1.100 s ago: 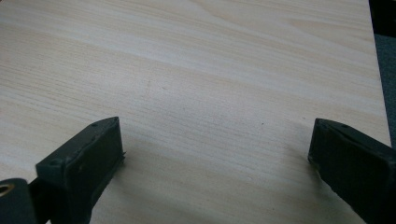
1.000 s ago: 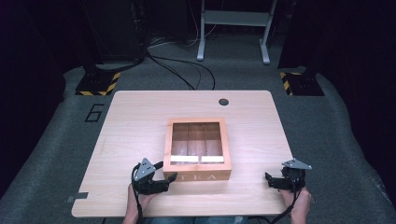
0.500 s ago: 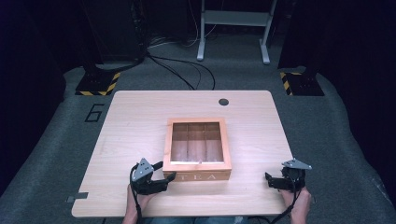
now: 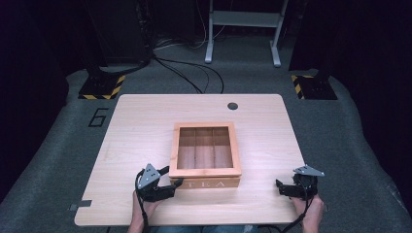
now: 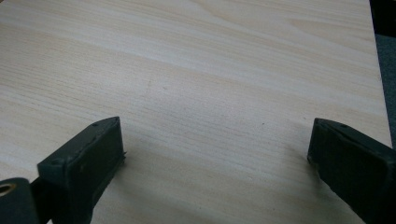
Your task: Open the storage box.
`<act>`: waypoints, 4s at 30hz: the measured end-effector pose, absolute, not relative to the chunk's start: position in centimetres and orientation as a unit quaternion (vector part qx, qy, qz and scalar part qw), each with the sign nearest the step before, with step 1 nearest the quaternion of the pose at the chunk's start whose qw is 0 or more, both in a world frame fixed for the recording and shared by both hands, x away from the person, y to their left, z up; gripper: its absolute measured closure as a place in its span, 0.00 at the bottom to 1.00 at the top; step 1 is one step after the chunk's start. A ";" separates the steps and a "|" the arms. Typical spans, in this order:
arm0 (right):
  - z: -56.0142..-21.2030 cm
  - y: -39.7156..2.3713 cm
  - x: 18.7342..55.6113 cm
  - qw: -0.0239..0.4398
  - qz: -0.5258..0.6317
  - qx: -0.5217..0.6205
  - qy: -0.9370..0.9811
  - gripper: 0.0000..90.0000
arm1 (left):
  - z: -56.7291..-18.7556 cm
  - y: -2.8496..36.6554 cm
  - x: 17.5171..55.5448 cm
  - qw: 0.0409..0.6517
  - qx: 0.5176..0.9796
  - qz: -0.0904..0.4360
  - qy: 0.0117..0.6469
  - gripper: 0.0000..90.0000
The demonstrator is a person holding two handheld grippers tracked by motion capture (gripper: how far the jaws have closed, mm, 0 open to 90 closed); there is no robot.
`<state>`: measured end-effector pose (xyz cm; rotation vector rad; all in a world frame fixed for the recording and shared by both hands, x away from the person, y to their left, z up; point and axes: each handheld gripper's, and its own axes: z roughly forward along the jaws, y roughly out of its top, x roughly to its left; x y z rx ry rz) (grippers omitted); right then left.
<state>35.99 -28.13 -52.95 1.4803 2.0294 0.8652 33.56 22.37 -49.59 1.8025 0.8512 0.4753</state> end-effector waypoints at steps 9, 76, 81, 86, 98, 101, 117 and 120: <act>-52.9 -28.2 36.0 0.239 0.316 0.541 0.742 0.04 | -49.0 22.2 33.7 0.528 0.744 0.211 0.352 0.40; -53.0 -28.2 36.0 0.235 0.319 0.542 0.742 0.04 | -41.5 22.2 36.8 0.531 0.703 0.325 0.344 0.63; -53.0 -28.2 36.0 0.235 0.319 0.542 0.741 0.04 | -40.6 22.7 37.4 0.537 0.706 0.305 0.348 0.66; -53.0 -28.2 36.0 0.235 0.318 0.542 0.741 0.04 | -39.7 22.6 37.9 0.528 0.712 0.303 0.350 0.66; -53.0 -28.2 36.0 0.236 0.319 0.542 0.741 0.04 | -38.6 22.6 38.7 0.523 0.716 0.298 0.354 0.67; -53.0 -28.2 36.0 0.235 0.317 0.542 0.742 0.04 | -38.3 22.7 39.0 0.520 0.719 0.296 0.352 0.67; -53.0 -28.1 36.1 0.235 0.318 0.547 0.738 0.04 | -36.0 23.1 41.5 0.518 0.728 0.270 0.358 0.67; -53.0 -28.1 36.1 0.235 0.318 0.547 0.738 0.04 | -35.8 23.1 41.7 0.519 0.727 0.270 0.359 0.67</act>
